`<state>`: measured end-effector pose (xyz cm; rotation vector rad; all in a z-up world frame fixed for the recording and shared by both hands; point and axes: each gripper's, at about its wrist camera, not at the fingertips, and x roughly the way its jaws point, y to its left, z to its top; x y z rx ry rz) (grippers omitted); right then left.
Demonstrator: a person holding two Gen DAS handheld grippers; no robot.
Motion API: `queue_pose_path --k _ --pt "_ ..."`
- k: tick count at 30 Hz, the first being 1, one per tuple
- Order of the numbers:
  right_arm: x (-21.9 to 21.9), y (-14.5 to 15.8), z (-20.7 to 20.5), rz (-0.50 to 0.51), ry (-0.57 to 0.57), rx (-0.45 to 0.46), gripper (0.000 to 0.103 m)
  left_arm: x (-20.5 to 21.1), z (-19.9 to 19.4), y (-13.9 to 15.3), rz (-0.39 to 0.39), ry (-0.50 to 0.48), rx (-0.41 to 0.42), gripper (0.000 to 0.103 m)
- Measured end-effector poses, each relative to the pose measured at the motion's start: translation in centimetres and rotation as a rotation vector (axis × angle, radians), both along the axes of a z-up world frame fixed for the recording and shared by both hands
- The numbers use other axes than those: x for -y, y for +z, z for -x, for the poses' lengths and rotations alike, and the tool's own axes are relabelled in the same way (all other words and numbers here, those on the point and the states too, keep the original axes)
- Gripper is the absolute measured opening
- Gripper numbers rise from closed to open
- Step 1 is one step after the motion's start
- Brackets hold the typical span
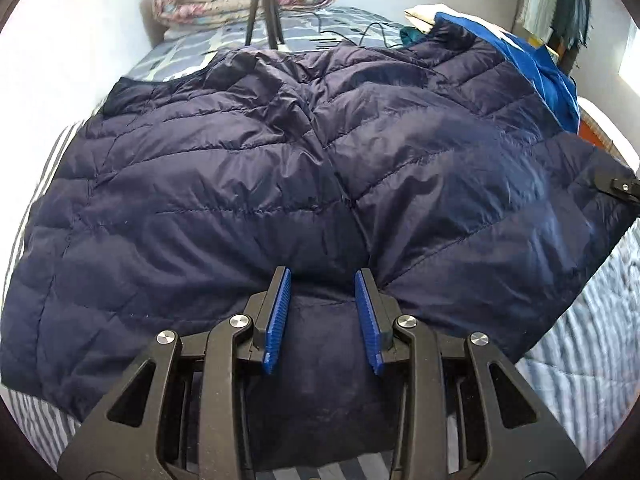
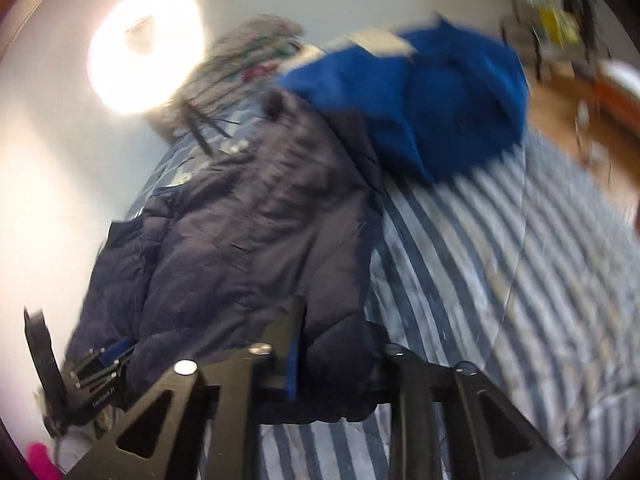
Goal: Fold large clothes
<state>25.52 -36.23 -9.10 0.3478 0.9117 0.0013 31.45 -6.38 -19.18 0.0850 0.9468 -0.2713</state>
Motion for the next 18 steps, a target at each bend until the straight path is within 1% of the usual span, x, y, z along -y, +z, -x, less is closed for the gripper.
queue_pose_path --k 2,4,5,7,11,12,14,17,18 --pt "-1.5 2.1 0.2 0.060 0.038 0.039 0.009 -0.8 0.7 1.5 0.049 0.015 -0.020 0.034" --pt "-2.6 3.7 0.3 0.099 0.068 0.061 0.006 -1.3 2.1 3.5 0.054 0.015 0.004 0.034" --pt "-3.2 4.5 0.2 0.122 0.084 0.069 0.006 -1.7 3.5 5.2 0.058 0.007 0.032 0.034" --pt "-4.0 6.0 0.1 0.160 0.115 0.083 0.005 -2.5 5.5 7.8 0.064 0.004 0.058 0.034" --pt "-6.2 8.6 0.0 0.232 0.184 0.121 0.005 -5.7 11.3 13.1 0.154 0.032 0.080 0.034" --pt "-6.8 9.0 0.2 0.244 0.195 0.126 0.005 -6.3 12.5 13.7 0.168 0.037 0.080 0.034" --pt "-8.5 9.9 -0.2 0.271 0.230 0.144 0.005 -8.1 15.2 14.5 0.221 0.065 0.062 0.034" --pt "-10.3 10.7 -0.5 0.279 0.260 0.160 0.004 -10.5 18.0 14.4 0.280 0.124 0.066 0.034" --pt "-11.0 11.0 -0.7 0.274 0.270 0.164 0.004 -10.9 18.7 14.2 0.286 0.142 0.070 0.034"
